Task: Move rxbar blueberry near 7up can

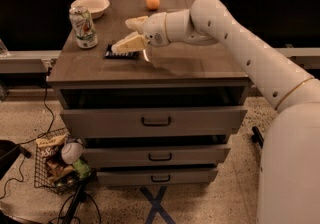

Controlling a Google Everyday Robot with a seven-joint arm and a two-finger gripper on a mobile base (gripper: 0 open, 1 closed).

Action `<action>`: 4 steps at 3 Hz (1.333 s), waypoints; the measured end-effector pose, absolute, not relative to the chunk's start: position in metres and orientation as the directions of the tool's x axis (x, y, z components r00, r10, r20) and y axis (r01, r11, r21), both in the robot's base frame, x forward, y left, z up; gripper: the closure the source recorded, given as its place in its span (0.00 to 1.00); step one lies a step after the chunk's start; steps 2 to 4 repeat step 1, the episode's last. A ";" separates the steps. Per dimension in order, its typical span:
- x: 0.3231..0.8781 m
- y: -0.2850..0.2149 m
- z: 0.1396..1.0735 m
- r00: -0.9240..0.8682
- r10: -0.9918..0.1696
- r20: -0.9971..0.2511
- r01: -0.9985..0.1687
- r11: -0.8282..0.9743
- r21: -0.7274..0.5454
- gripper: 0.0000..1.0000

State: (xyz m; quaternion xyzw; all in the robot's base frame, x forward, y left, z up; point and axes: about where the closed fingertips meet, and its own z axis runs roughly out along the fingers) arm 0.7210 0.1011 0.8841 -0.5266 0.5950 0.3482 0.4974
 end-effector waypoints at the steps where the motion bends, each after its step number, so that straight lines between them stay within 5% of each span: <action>1: 0.721 0.102 0.884 0.050 -0.280 -0.959 -0.973 0.202 -0.109 0.00; 4: 0.721 0.102 0.884 0.050 -0.280 -0.959 -0.973 0.202 -0.109 0.00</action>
Offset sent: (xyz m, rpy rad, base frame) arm 0.0000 0.0000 0.0000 0.0000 0.0000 0.0000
